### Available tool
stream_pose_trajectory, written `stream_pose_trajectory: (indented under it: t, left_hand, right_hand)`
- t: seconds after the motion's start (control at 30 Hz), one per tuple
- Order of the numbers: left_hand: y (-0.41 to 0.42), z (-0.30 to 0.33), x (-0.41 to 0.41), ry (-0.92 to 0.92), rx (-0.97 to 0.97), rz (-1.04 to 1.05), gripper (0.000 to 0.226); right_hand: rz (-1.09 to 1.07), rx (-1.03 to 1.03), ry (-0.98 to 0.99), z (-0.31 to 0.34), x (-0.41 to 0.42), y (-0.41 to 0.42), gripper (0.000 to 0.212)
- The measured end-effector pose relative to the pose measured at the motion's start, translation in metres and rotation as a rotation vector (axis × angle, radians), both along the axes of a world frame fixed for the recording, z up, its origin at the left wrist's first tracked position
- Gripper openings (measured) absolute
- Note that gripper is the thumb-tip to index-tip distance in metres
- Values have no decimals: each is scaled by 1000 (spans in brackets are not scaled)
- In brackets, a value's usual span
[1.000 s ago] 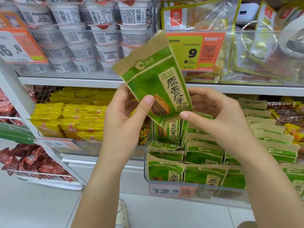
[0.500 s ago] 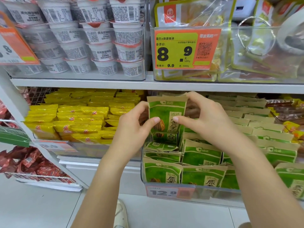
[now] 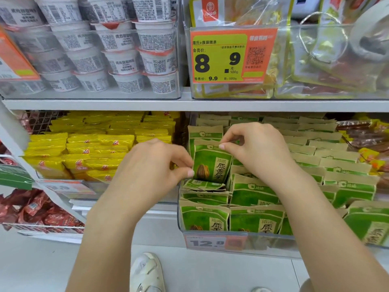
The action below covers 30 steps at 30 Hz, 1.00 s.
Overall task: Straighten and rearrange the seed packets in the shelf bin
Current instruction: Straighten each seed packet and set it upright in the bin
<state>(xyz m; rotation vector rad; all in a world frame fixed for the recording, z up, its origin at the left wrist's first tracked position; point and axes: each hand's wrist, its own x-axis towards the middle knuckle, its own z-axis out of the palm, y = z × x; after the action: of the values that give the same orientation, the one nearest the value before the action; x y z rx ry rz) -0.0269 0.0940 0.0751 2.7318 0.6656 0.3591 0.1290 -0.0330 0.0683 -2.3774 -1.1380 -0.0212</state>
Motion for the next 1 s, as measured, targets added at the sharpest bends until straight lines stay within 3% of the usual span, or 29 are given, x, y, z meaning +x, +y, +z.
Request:
stream_pose_trajectory:
  t: [0.13,0.37,0.53,0.63,0.83,1.0]
  left_hand:
    - [-8,-7,10,180,48,-99,33]
    - [-1,-11,11,69,-57,-84,18]
    - [-4,-13,19,273,10,-133,37]
    - [-3,-17,24,305,58,-167,32]
    - [-3,-24,24,113,94,-85,24]
    - [-10,-11,21,-183,178,-32,19]
  right_hand:
    - [1,-42,-9,-2,1,4,6]
    - [-26,-82,-108,-10,1,7,9]
    - [-19,-61,-73,-8,0,7,12]
    - [-18,-28,-46,-8,0,5,14]
    - [1,1,32,-7,-1,1,26]
    - [67,-15,172,-9,-4,-1,43]
